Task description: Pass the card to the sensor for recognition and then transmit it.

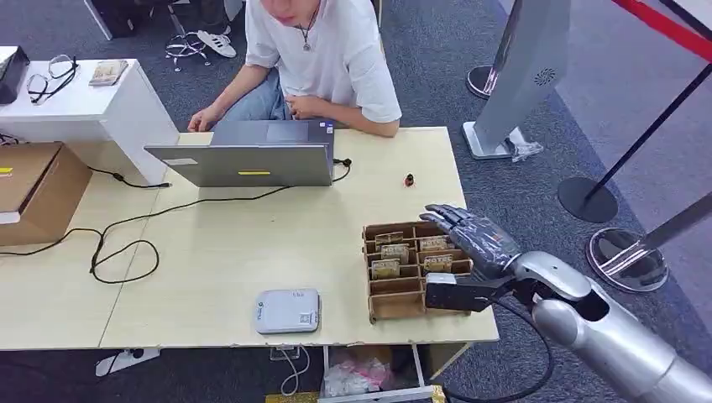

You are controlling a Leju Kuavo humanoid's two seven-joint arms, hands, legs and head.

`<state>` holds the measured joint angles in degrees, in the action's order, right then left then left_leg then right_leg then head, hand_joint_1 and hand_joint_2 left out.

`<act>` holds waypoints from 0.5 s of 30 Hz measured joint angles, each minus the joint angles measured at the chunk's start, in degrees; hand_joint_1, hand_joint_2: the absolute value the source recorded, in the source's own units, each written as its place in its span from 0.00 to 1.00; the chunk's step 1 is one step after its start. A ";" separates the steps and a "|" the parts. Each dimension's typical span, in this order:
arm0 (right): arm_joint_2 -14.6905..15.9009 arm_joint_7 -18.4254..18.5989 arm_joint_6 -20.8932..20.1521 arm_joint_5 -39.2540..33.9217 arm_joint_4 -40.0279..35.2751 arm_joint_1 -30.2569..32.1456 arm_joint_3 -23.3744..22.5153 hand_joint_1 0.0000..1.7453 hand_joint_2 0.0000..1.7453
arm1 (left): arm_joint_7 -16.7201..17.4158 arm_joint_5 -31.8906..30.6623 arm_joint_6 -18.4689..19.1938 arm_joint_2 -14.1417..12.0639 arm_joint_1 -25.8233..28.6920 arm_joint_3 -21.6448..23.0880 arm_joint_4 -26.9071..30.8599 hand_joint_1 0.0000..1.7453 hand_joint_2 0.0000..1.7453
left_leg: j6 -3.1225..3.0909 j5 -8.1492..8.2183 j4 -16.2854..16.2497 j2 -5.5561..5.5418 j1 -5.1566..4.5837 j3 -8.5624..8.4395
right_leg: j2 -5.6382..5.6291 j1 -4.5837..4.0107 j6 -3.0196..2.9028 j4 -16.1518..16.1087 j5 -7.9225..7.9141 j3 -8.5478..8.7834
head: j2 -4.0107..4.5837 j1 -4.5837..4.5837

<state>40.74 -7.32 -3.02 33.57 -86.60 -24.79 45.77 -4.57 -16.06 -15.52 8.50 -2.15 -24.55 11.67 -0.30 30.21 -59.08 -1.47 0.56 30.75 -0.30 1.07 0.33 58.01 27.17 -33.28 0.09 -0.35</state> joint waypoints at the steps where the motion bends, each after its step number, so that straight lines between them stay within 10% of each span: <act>1: 0.00 0.00 0.00 0.02 0.00 0.00 0.00 0.00 1.00 | 0.17 0.00 -0.02 0.00 0.00 0.00 0.00 0.00 0.00 | 0.00 0.00 0.00 0.00 0.00 0.00 | 0.00 0.00 0.00 0.00 0.00 0.00 | 0.00 0.00; 15: 0.00 0.07 0.13 0.00 0.00 0.20 0.00 0.06 1.00 | 0.41 -0.24 -0.09 0.02 0.01 0.00 0.00 0.00 0.00 | 0.00 0.00 0.00 0.00 0.00 -0.02 | 0.00 0.00 0.00 0.00 0.00 0.00 | 0.00 0.00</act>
<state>40.74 -7.26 -2.89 33.57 -86.60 -24.59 45.77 -4.15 -16.30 -15.61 8.52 -2.14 -24.55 11.67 -0.30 30.21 -59.08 -1.47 0.56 30.73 -0.30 1.06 0.33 58.01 27.17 -33.28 0.09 -0.35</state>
